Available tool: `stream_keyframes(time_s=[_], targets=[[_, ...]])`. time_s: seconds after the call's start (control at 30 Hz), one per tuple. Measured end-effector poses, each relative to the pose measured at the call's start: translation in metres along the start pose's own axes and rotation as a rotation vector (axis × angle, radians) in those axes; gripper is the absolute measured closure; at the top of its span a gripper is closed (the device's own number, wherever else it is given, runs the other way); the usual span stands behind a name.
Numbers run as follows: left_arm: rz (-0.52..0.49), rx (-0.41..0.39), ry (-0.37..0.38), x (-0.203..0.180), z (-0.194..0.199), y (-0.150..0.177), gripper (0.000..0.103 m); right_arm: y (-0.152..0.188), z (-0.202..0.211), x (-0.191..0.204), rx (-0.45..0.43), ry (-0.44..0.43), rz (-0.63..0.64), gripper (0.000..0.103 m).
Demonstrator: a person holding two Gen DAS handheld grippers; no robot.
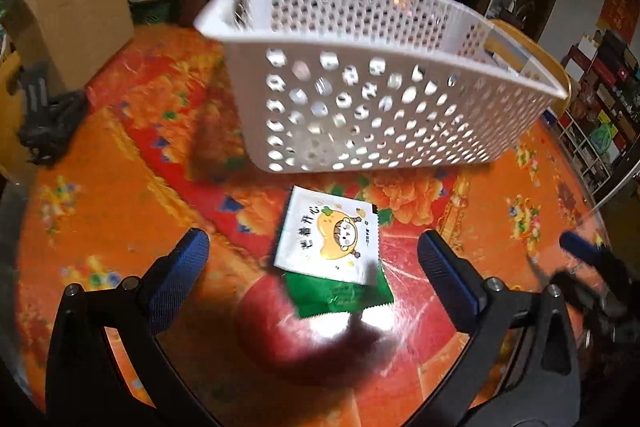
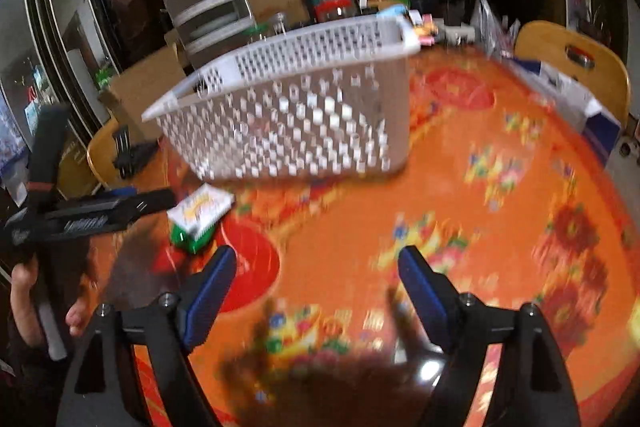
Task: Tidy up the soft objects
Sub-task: 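Grasp the white cartoon snack packet with the left gripper while the right grasps the green packet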
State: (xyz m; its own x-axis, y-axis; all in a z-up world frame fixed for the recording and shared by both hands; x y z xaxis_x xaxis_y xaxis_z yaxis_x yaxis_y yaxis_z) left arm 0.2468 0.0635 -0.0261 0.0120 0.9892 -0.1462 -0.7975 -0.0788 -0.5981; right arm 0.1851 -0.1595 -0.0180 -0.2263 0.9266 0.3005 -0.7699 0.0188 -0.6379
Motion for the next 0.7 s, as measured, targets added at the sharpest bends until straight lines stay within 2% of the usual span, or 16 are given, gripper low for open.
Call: stream_keyframes(time_s=[0.2, 0.27, 0.37, 0.5, 0.57, 0.7], targets=[[-0.055, 0.054, -0.046, -0.012, -0.038, -0.001, 0.000, 0.007, -0.003, 0.000, 0.013, -0.021, -0.019, 0.020], [-0.059, 0.064, -0.063, -0.012, -0.045, 0.001, 0.003, 0.006, -0.002, 0.000, 0.012, -0.026, -0.023, 0.020], [-0.048, 0.064, -0.072, -0.009, -0.048, 0.002, 0.017, 0.005, -0.003, -0.001, 0.016, -0.029, -0.022, 0.020], [-0.053, 0.043, -0.071, -0.006, -0.047, 0.001, 0.052, 0.004, -0.008, 0.001, 0.026, -0.035, -0.022, 0.020], [-0.055, 0.036, -0.058, -0.007, -0.043, 0.001, 0.063, 0.004, -0.012, 0.004, 0.033, -0.043, -0.018, 0.020], [-0.053, 0.016, -0.045, -0.009, -0.030, 0.002, 0.068, 0.003, -0.021, 0.018, 0.049, -0.057, 0.004, 0.020]])
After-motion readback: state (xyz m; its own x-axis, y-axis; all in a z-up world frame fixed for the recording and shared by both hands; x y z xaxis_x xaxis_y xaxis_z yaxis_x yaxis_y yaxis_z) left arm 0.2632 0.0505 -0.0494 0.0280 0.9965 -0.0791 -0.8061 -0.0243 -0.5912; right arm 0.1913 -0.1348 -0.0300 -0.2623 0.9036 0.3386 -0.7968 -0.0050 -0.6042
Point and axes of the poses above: each gripper's, at about its wrist camera, not at the fingertips, and z roughly against the way its jaws point, x to its left, y to its underside, the point moved 3 cm from there along -z, roughly the way its jaws point, and after that the axes turned 2 degrees about z, right-handed, at the moved point
